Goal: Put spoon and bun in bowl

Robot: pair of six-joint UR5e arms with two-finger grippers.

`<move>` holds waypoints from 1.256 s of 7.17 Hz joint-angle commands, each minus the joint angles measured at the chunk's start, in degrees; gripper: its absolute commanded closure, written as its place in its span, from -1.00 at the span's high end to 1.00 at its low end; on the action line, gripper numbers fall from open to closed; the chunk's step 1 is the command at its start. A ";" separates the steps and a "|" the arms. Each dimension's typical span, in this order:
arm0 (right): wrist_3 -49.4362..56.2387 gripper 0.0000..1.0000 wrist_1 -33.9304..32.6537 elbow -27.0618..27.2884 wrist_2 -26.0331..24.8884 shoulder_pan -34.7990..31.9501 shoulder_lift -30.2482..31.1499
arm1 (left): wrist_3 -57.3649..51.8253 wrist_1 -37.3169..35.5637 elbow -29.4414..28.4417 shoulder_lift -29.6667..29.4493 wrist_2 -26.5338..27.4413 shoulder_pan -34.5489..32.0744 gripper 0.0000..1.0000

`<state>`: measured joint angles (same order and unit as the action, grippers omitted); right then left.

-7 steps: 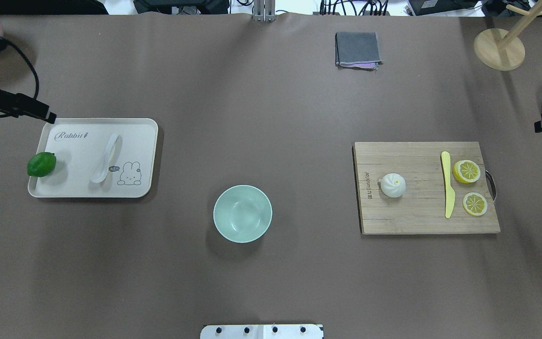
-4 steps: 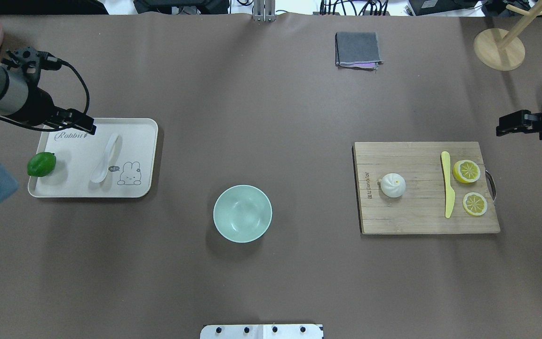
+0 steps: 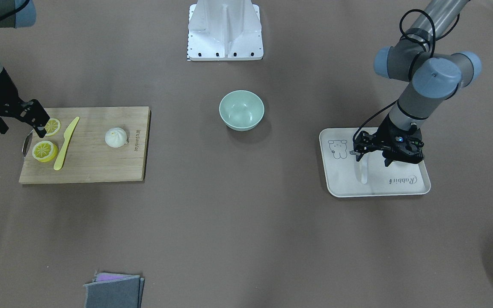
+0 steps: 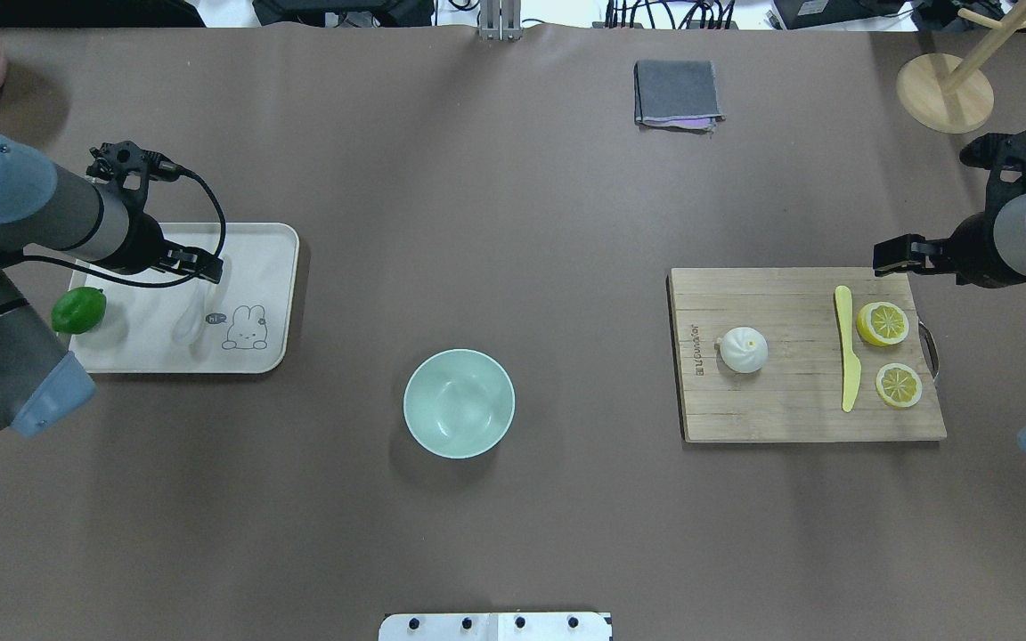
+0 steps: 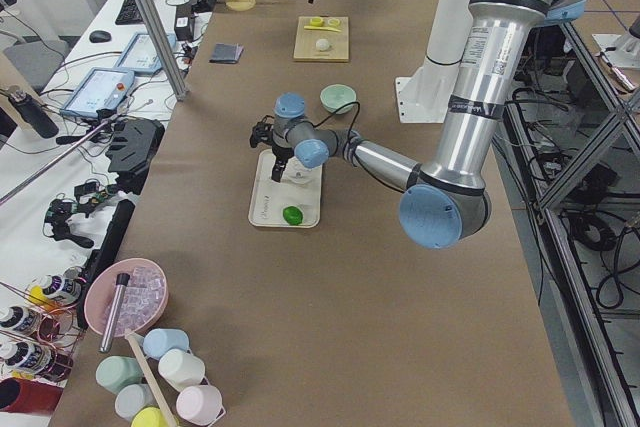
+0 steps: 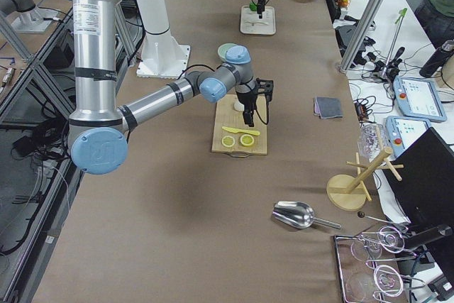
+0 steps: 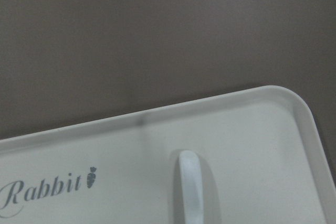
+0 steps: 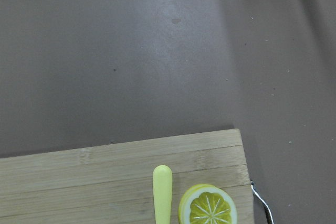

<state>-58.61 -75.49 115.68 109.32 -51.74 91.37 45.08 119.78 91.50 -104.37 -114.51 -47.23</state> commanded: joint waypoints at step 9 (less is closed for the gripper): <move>-0.19 0.98 -0.01 0.07 -0.43 0.59 0.21 | -0.25 1.07 -2.63 -1.18 0.25 1.18 -0.14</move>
<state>-58.80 -75.50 115.79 108.91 -51.16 91.55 44.89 120.85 89.59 -104.91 -114.26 -46.11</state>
